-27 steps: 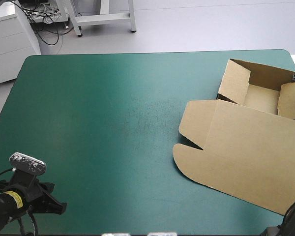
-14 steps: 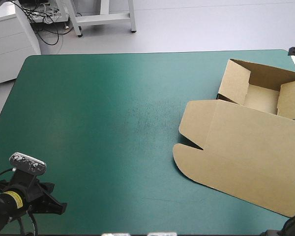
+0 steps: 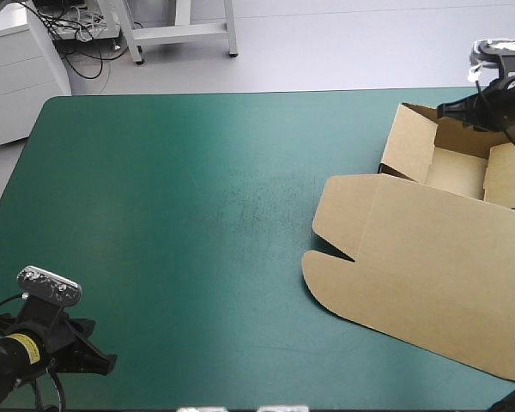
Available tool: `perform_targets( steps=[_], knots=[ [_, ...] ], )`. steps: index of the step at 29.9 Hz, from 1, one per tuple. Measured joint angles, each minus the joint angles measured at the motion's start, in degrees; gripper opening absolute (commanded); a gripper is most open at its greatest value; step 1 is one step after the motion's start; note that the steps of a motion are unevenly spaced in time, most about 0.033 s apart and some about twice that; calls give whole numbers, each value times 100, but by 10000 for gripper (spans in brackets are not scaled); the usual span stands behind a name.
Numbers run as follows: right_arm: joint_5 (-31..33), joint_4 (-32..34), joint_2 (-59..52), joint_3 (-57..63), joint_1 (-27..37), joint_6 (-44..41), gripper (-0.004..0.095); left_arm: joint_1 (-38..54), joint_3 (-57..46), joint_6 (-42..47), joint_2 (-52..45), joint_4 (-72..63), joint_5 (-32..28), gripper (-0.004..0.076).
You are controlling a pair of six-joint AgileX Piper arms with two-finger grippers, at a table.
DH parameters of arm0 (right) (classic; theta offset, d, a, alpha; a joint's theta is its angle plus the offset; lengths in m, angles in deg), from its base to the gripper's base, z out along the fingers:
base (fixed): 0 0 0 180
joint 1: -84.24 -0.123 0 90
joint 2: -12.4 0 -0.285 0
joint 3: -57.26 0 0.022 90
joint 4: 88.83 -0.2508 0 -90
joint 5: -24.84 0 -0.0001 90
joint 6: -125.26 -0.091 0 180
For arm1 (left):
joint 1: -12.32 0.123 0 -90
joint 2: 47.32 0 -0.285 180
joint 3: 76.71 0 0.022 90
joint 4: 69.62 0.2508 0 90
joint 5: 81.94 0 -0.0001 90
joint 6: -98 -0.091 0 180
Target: Fold the box
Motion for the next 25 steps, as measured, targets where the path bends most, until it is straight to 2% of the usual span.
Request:
perform_targets(
  steps=[7,11,25],
  knots=[
    [-7,-320,-1107,1562,-133,422,-12,0,0,0,0,0,-115,-32],
    [-260,-448,-1981,2595,-153,543,-12,0,0,0,-39,5,-286,-32],
    [-462,-571,-4800,5291,-184,892,-19,0,-103,0,-51,173,-579,-32]
  ],
)
